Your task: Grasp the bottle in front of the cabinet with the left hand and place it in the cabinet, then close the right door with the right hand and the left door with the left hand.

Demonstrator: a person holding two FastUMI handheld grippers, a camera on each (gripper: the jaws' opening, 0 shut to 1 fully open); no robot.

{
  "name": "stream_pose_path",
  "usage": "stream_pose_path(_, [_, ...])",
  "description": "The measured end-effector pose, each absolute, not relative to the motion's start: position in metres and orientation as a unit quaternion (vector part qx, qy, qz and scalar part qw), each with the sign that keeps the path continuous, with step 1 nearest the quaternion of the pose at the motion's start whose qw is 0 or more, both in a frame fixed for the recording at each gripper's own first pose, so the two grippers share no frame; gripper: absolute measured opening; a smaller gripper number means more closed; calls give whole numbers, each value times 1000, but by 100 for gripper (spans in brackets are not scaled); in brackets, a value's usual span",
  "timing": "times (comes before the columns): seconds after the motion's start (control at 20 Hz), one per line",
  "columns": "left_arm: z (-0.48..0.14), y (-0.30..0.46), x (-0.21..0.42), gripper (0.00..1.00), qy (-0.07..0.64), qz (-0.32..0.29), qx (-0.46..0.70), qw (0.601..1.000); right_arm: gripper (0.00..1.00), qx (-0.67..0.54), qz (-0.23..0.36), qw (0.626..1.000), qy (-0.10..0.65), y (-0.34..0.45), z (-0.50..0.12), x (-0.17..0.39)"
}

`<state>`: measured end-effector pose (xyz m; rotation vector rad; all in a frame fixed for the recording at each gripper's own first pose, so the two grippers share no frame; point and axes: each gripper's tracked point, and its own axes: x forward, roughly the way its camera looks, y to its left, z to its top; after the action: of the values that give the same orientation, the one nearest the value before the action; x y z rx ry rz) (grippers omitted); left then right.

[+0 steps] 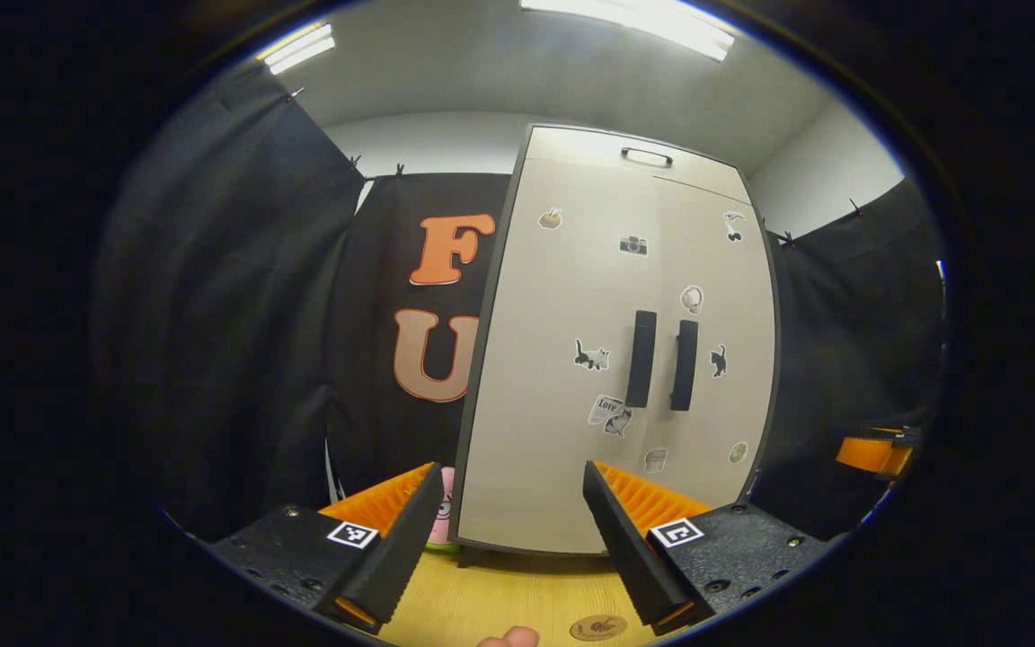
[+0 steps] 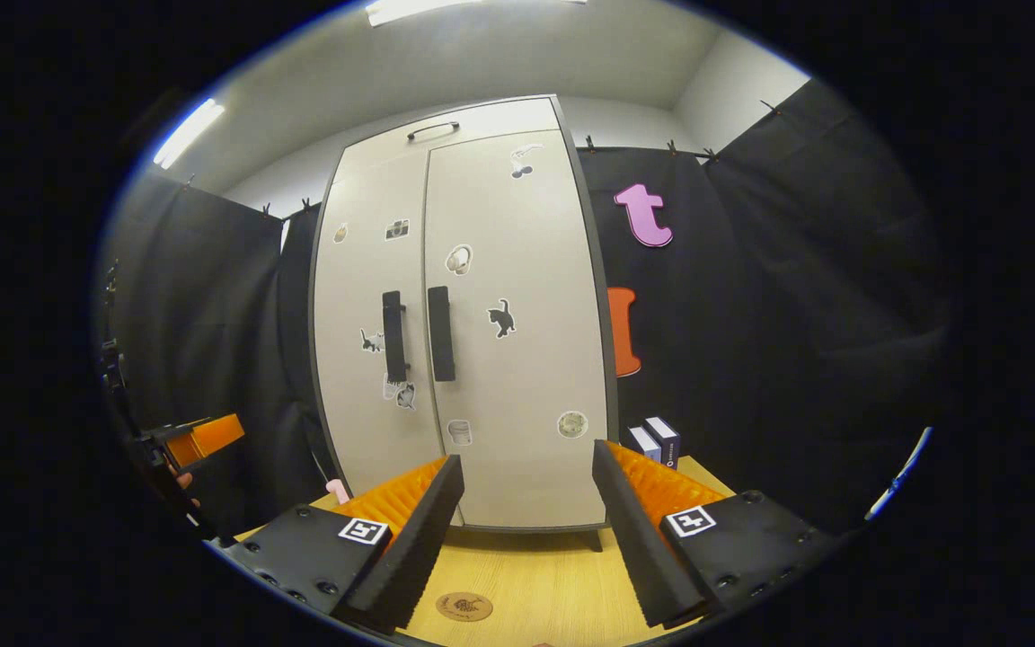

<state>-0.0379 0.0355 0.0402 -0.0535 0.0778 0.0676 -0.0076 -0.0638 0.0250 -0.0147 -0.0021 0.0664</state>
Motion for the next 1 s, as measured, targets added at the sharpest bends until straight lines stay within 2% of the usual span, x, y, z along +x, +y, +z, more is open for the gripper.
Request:
stream_pose_path(0.95, [34, 26, -35, 95, 50, 19, -40, 998, 96, -6, 30, 1000, -8, -67, 25, -11])
stream_pose_path(1.0, [32, 26, -35, 97, 53, 20, -41, 998, 96, -6, 30, 1000, -7, -67, 24, -10])
